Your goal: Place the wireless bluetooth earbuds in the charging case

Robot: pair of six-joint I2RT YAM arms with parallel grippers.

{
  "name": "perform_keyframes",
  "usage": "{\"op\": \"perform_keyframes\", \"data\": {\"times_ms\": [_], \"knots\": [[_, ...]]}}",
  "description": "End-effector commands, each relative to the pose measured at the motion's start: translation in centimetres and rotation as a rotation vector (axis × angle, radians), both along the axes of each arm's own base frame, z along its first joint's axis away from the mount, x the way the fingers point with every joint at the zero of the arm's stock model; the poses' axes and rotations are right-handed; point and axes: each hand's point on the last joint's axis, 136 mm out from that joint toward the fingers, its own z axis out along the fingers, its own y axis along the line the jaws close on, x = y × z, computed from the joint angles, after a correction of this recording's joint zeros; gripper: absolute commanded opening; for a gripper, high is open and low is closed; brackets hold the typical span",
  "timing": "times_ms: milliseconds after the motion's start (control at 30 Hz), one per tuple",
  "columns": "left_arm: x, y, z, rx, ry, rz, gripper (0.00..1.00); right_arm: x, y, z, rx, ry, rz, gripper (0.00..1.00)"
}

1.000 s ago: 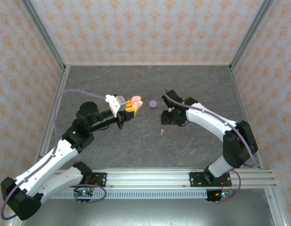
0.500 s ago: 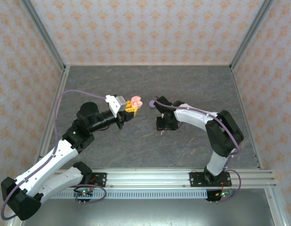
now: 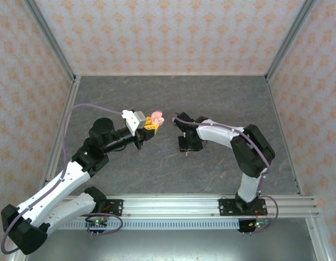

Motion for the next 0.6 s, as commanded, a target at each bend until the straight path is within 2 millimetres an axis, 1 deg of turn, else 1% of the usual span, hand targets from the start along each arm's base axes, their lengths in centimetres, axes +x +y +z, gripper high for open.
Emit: {"op": "perform_keyframes", "data": {"times_ms": [0, 233, 567], "knots": [[-0.3, 0.2, 0.3, 0.003, -0.027, 0.008, 0.00, 0.2, -0.1, 0.0, -0.031, -0.003, -0.002, 0.35], [-0.3, 0.2, 0.2, 0.006, -0.026, 0.012, 0.00, 0.0, -0.4, -0.4, -0.049, 0.012, -0.001, 0.33], [-0.4, 0.2, 0.3, 0.009, -0.028, 0.010, 0.00, -0.4, -0.2, -1.0, -0.047, 0.036, 0.002, 0.30]]}}
